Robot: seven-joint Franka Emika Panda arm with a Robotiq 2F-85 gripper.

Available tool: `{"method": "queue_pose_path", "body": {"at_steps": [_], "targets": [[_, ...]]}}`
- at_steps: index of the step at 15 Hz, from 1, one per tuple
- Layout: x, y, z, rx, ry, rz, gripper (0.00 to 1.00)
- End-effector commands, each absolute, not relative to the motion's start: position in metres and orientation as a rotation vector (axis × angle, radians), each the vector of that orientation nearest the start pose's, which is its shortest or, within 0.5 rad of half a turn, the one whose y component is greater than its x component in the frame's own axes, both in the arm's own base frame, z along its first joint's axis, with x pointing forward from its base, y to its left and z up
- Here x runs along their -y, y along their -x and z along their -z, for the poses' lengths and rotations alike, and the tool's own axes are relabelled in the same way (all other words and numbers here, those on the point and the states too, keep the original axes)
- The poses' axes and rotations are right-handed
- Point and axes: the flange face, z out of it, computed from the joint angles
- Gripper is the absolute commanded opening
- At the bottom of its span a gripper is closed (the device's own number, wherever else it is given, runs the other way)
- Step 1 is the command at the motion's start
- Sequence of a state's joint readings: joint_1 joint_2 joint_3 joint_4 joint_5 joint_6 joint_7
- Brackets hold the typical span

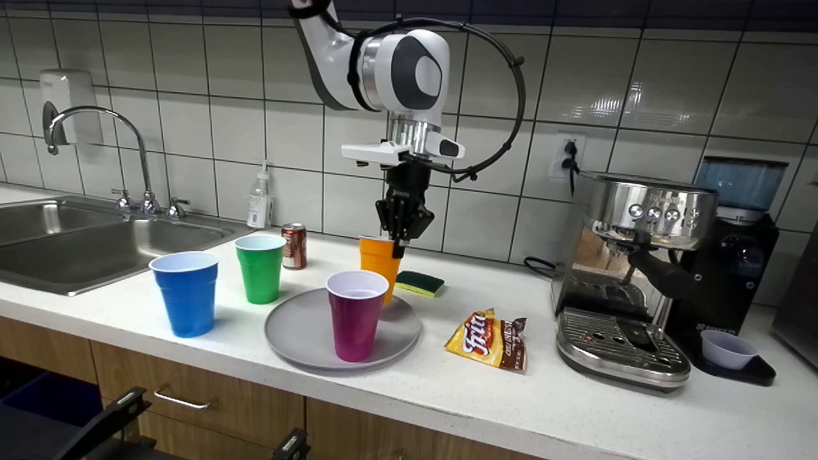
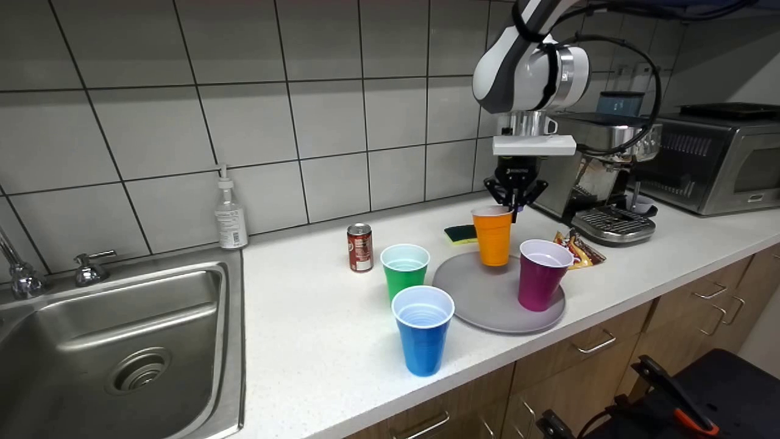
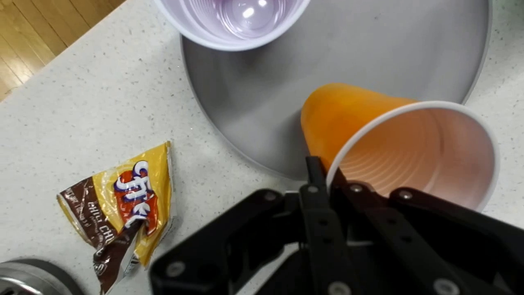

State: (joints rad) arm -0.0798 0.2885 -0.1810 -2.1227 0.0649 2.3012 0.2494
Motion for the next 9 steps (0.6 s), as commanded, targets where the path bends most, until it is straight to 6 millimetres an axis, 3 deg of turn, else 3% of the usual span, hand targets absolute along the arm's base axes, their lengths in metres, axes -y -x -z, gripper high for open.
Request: {"method": "queue_pose_path", "body": {"at_steps": [1,9], "targets": [[0.1502,-0.5367,-0.2727,-0.850,3.039,-0.147,0.01],[0.1555,-0.5316,-0.2663,-0.866,3.043,-0.168,0.01]]}}
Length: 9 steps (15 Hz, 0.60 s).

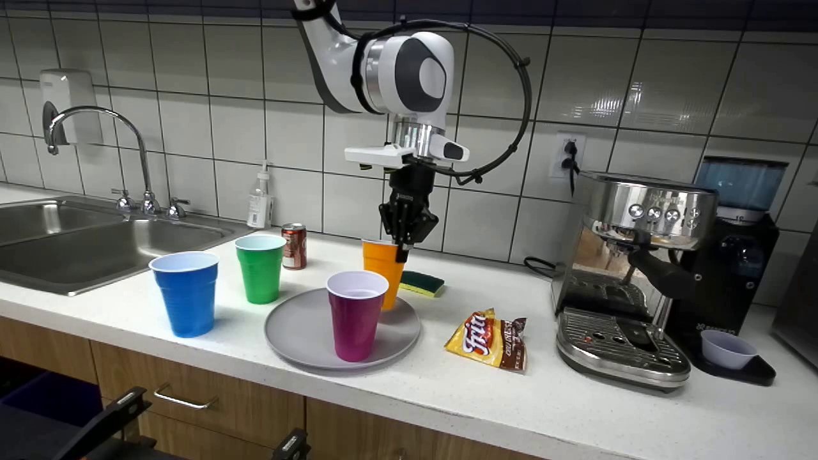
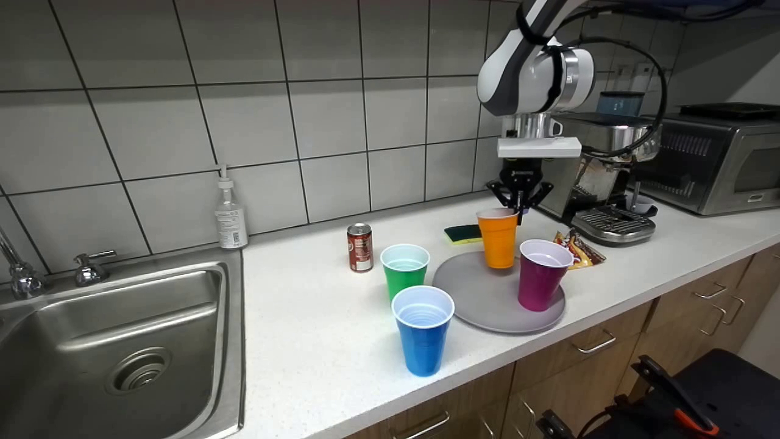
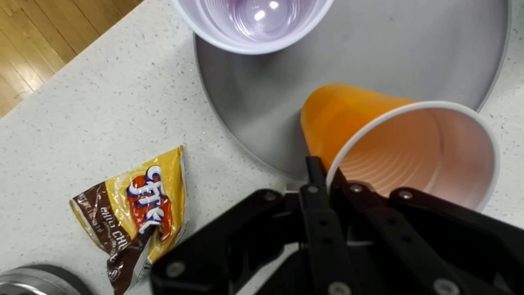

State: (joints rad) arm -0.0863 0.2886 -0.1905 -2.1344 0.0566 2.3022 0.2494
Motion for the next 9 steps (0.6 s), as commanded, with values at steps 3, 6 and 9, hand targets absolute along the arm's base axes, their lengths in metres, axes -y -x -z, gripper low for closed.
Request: {"method": "queue_pose_path", "body": {"at_steps": [3,6,9], "targets": [[0.1575,-0.5302,-0.2622,-0.871,3.042,-0.166,0.01],[0.1600,-0.5304,-0.2586,-0.884,3.036,-0.156,0.01],[0.1620,-0.5308,-0.2554,-0.893,3.034,-0.150,0.01]]}}
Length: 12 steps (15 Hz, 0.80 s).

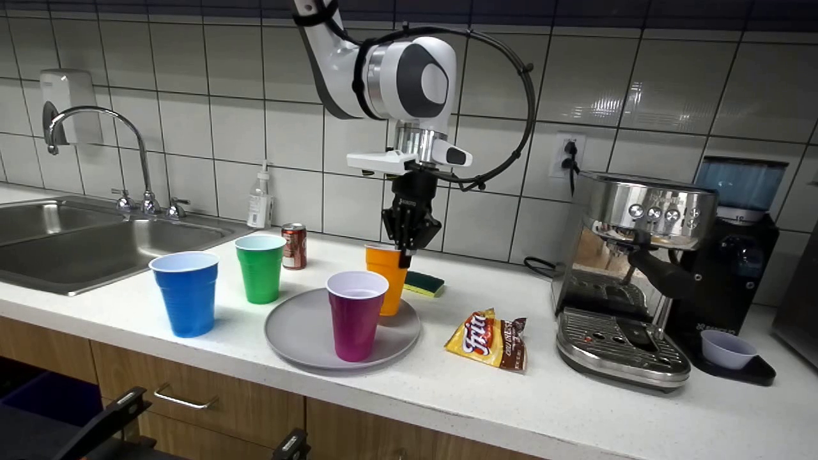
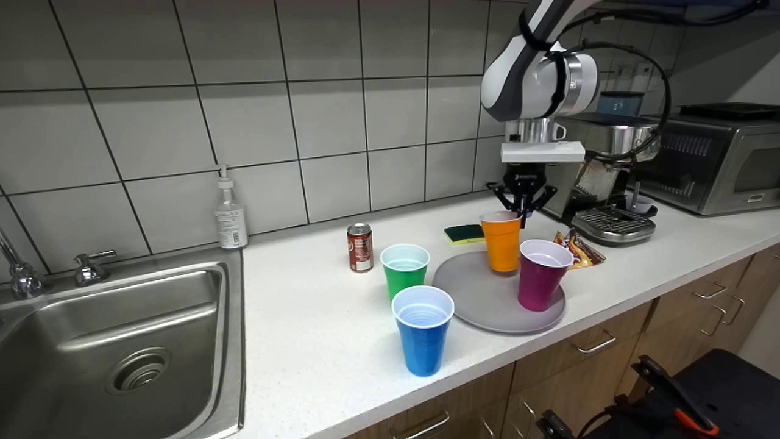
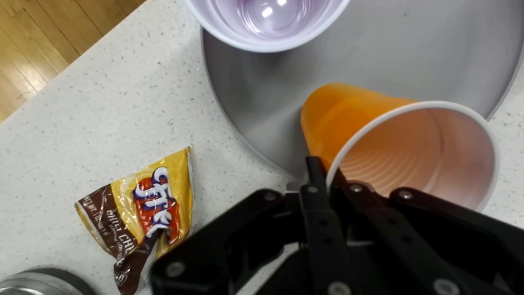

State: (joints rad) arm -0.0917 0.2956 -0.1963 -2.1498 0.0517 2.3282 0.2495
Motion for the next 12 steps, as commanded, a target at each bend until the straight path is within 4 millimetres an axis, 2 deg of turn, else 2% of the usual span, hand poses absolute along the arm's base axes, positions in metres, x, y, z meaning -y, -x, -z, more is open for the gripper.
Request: {"method": "queue_pose_path", "body": {"at_steps": [1,10,11,12], "targets": [[0.163,-0.531,-0.254,-0.895,3.034,-0.148,0.01],[0.164,-0.533,-0.242,-0.903,3.035,-0.145,0.01],[0.164,-0.533,-0.243,-0.904,3.034,-0.142,0.08],[0.163,-0.534,-0.243,-0.906,3.032,-0.141,0.30]]}}
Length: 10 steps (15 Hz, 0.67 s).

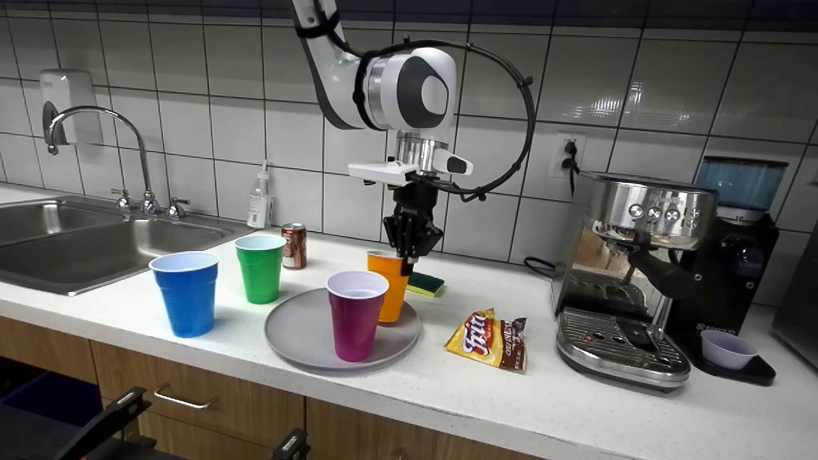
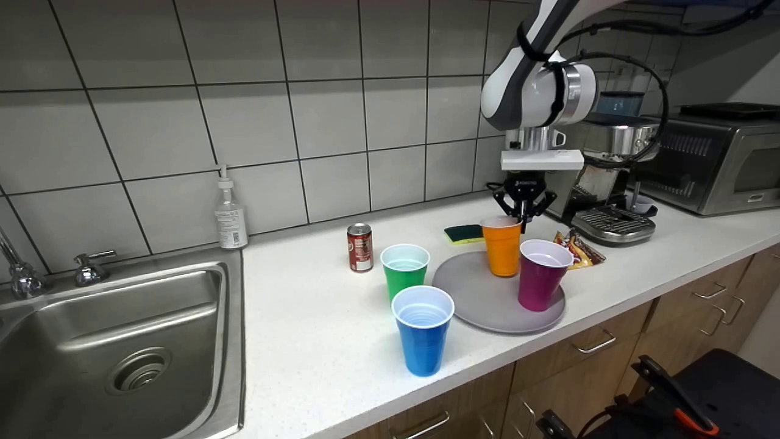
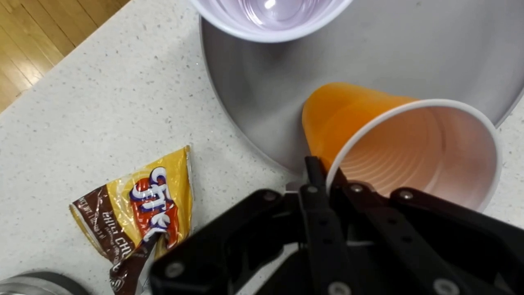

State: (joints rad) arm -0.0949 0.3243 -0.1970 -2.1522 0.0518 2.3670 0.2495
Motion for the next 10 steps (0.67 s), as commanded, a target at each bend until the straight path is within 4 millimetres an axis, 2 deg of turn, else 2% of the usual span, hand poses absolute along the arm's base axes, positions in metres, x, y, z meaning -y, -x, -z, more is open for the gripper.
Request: {"method": "queue_pose_path", "body": {"at_steps": [1,2,10], "targets": [[0.163,-0.534,-0.244,-0.907,3.031,-0.138,0.33],[0.163,-0.533,-0.246,-0.905,3.028,-0.133,0.36],[0.162,-0.531,-0.259,-0.890,3.020,-0.093,0.94]]}}
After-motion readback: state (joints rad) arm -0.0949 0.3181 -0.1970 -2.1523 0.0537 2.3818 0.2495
